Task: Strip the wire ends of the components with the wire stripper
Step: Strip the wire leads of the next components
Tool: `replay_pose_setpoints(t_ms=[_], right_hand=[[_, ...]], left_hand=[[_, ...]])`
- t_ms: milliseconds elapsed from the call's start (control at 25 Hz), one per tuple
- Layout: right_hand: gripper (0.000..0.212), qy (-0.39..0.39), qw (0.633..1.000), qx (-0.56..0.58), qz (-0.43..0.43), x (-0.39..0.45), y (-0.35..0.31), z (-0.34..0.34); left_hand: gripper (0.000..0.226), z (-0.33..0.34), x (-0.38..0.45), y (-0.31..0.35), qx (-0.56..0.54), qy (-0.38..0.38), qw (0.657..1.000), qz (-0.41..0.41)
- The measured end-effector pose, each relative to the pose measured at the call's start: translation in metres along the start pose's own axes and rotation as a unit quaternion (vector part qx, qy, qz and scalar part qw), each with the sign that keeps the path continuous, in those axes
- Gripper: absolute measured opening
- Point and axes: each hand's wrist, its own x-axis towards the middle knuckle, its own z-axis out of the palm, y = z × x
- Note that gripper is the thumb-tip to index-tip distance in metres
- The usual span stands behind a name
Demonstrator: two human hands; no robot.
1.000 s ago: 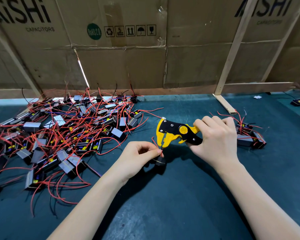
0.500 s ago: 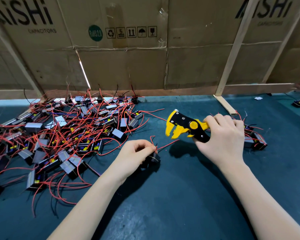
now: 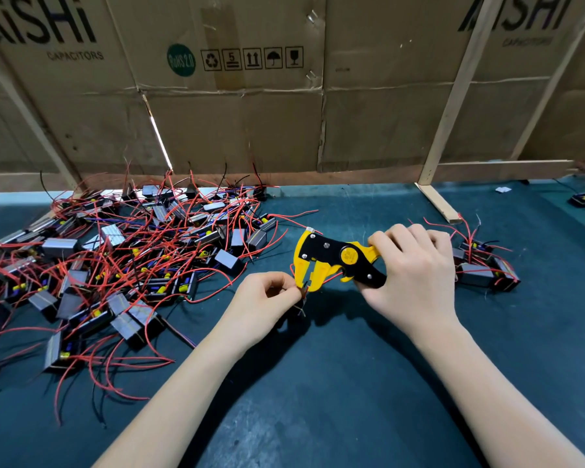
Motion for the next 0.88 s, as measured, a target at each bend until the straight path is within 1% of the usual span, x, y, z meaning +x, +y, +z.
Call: replay_pose_setpoints(t_ms=[360, 480, 560, 640, 680, 720, 760, 800, 840, 880], right_hand=[[0.021, -0.016, 1.0, 0.006, -0.002, 0.0, 0.001, -0.003], [0.033, -0.036, 0.999, 0.024, 0.0, 0.0, 0.001, -0.003], [0.04, -0.034, 0.999, 0.034, 0.011, -0.001, 0.0, -0.003], [0.036, -0.021, 0.998, 0.045, 0.035, -0.002, 0.001, -0.002], [0.037, -0.017, 0.997, 0.054, 0.059, -0.001, 0.003, -0.002], [0.04, -0.014, 0.994, 0.061, 0.086, 0.001, 0.005, -0.002], [0.043, -0.006, 0.991, 0.066, 0.112, 0.002, 0.009, -0.002], [0.045, 0.004, 0.989, 0.067, 0.133, 0.002, 0.012, -0.002], [0.047, 0.011, 0.986, 0.066, 0.15, 0.002, 0.015, -0.002], [0.047, 0.014, 0.985, 0.064, 0.161, 0.002, 0.018, -0.003]], left_hand=[[0.033, -0.001, 0.001, -0.003, -0.009, -0.017, 1.0, 0.013], [0.028, -0.001, 0.002, -0.004, -0.005, -0.017, 1.0, 0.014], [0.022, -0.002, 0.003, -0.007, 0.011, -0.01, 1.0, 0.021], [0.02, -0.001, 0.003, -0.008, 0.019, 0.012, 0.999, 0.037], [0.019, -0.001, 0.002, -0.008, 0.008, 0.013, 0.998, 0.06], [0.016, 0.001, 0.0, -0.007, -0.004, -0.01, 0.996, 0.093], [0.019, 0.004, -0.002, -0.007, -0.008, -0.058, 0.99, 0.127], [0.034, 0.009, -0.004, -0.007, 0.0, -0.115, 0.982, 0.149], [0.048, 0.012, -0.005, -0.008, 0.021, -0.155, 0.974, 0.166], [0.056, 0.014, -0.005, -0.009, 0.053, -0.157, 0.969, 0.184]])
